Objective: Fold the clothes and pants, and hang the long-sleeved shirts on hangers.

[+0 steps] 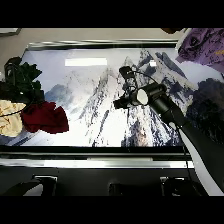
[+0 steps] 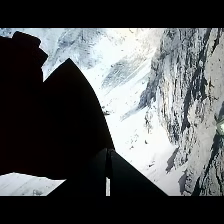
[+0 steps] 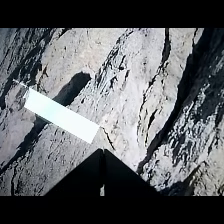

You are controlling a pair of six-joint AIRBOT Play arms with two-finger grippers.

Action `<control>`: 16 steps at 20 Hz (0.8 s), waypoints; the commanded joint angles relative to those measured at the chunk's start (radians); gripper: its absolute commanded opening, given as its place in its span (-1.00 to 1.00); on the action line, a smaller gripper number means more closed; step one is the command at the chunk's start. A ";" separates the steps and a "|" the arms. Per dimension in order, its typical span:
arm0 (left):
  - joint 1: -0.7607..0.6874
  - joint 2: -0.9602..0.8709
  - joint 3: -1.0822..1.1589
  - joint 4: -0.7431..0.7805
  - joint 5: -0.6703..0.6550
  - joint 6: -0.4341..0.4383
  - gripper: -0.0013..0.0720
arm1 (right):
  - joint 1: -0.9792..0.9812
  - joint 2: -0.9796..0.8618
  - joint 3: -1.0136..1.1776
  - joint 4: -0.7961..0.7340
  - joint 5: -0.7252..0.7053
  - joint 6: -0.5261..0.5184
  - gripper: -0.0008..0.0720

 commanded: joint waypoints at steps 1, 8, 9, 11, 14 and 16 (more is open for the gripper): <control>0.000 -0.001 0.000 0.000 0.000 0.000 -0.90 | 0.001 -0.001 0.001 0.000 0.000 0.000 -0.89; 0.000 0.000 0.000 0.000 0.000 0.000 -0.90 | 0.001 -0.001 0.001 0.000 0.000 0.000 -0.89; 0.000 -0.001 0.000 0.000 0.001 0.000 -0.90 | 0.001 -0.001 0.001 0.000 0.000 0.000 -0.89; 0.000 0.000 0.000 0.000 -0.001 0.000 -0.88 | 0.001 0.000 0.001 0.000 0.000 0.000 -0.89; 0.001 -0.003 -0.004 0.128 -0.024 -0.136 1.00 | 0.001 0.000 0.001 0.000 0.002 0.000 -0.89; 0.034 -0.002 -0.060 0.264 -0.010 -0.206 1.00 | 0.001 0.000 0.001 0.004 0.016 0.000 -0.89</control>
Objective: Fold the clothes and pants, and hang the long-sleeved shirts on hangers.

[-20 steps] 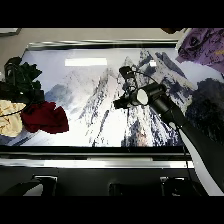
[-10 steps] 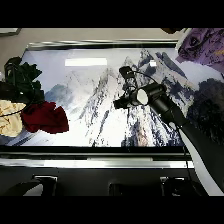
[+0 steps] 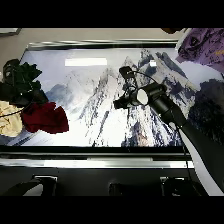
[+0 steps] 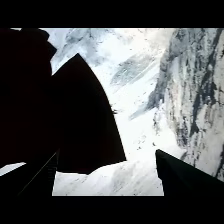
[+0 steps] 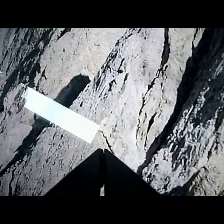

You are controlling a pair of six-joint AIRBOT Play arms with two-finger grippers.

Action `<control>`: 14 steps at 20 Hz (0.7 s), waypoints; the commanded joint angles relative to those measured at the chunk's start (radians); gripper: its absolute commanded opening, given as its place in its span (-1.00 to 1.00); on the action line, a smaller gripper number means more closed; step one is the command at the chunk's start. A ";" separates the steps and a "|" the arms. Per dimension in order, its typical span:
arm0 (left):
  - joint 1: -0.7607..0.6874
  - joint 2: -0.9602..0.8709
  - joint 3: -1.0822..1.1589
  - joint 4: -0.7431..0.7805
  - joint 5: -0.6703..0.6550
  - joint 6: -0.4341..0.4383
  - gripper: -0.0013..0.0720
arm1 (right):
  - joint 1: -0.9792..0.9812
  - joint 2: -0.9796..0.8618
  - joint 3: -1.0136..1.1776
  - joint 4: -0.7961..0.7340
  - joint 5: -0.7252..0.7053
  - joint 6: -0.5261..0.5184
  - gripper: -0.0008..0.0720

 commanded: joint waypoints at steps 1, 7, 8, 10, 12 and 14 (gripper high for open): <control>0.061 -0.001 -0.089 0.169 0.040 -0.120 1.00 | 0.001 0.000 0.001 0.004 0.018 0.000 -0.89; 0.191 -0.087 -0.339 0.144 0.337 -0.130 1.00 | 0.001 0.000 0.001 0.008 0.018 0.000 -0.89; 0.191 -0.126 -0.343 0.143 0.367 -0.130 1.00 | 0.001 0.000 0.001 0.008 0.018 0.000 -0.89; 0.183 -0.198 -0.342 0.143 0.422 -0.130 1.00 | 0.001 0.000 0.001 0.012 0.027 0.001 -0.89; 0.183 -0.261 -0.341 0.122 0.452 -0.130 0.98 | 0.001 0.000 0.001 0.012 0.046 0.001 -0.89; 0.183 -0.290 -0.327 0.061 0.445 -0.128 -0.74 | 0.001 0.000 0.001 0.012 0.078 0.009 -0.89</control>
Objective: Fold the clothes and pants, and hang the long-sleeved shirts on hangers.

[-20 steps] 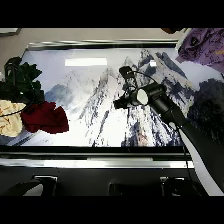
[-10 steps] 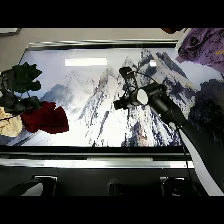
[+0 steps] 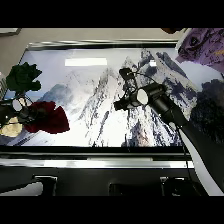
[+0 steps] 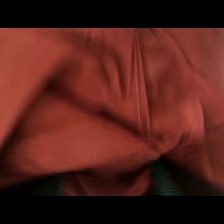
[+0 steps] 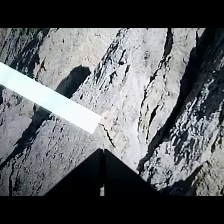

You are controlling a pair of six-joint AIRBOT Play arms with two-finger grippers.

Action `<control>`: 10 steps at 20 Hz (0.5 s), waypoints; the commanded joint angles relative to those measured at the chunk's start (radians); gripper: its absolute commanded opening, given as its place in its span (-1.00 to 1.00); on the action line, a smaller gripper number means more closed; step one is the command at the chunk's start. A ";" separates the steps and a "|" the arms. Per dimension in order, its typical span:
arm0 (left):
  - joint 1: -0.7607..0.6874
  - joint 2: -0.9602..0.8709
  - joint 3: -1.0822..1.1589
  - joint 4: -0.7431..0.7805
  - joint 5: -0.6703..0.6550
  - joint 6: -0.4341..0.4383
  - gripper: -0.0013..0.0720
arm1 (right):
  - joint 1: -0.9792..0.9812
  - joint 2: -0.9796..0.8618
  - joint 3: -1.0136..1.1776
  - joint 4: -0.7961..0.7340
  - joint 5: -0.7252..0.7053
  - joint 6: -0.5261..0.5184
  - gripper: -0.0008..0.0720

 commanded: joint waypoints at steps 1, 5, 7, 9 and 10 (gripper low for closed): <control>0.001 -0.060 0.011 -0.114 0.043 0.016 -0.91 | 0.001 0.000 0.001 0.000 0.055 0.008 -0.89; -0.093 -0.028 0.122 -0.297 -0.094 0.085 -0.91 | 0.001 0.029 0.002 -0.011 0.134 0.007 -0.77; -0.210 -0.002 0.176 -0.383 -0.152 0.080 -0.91 | 0.001 0.068 0.002 -0.055 0.189 0.006 -0.77; -0.355 0.006 0.229 -0.474 -0.171 0.025 -0.91 | 0.001 0.118 0.002 -0.127 0.256 0.005 -0.76; -0.435 0.005 0.249 -0.505 -0.160 -0.021 -0.91 | 0.000 0.144 0.002 -0.169 0.293 0.002 -0.75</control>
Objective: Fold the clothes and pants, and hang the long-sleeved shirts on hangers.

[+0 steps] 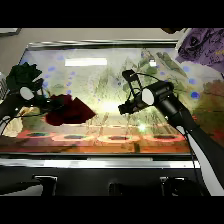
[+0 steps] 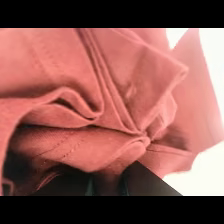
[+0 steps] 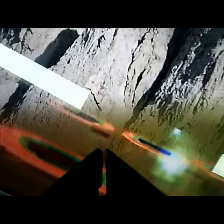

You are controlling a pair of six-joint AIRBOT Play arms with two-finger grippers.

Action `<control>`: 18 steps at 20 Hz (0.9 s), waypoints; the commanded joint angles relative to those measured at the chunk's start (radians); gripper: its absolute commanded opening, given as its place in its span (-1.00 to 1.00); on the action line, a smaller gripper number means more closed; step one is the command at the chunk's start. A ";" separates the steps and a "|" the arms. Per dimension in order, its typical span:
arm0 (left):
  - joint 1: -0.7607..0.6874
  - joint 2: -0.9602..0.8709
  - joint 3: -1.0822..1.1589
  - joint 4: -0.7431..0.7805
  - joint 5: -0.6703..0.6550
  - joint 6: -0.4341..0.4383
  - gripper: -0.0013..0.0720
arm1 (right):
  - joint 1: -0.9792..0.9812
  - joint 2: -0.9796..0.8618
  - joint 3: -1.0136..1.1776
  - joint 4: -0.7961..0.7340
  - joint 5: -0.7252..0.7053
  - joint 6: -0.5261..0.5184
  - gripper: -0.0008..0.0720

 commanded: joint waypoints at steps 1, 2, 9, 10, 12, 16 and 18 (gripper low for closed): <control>-0.245 0.009 0.078 -0.152 -0.010 -0.125 -0.91 | 0.000 0.086 0.000 -0.146 0.144 -0.006 -0.72; -0.323 0.009 0.080 -0.154 0.037 -0.196 -0.91 | -0.001 0.114 -0.002 -0.192 0.180 -0.009 -0.64; -0.563 -0.152 0.079 -0.154 0.247 -0.378 0.01 | -0.393 0.258 -0.040 -0.026 0.232 -0.075 -0.40; -0.538 -0.154 0.079 -0.154 0.219 -0.372 0.51 | -0.488 0.261 -0.081 0.048 0.204 -0.096 -0.32; -0.455 -0.130 0.084 -0.153 0.129 -0.291 0.58 | -0.673 0.260 -0.212 0.290 0.105 -0.160 0.02; -0.241 -0.045 0.084 -0.127 -0.064 -0.098 0.58 | -0.893 0.186 -0.527 0.693 -0.024 -0.376 0.17; -0.147 -0.014 0.084 -0.128 -0.116 -0.058 0.58 | -0.871 0.107 -0.607 0.816 -0.021 -0.474 0.30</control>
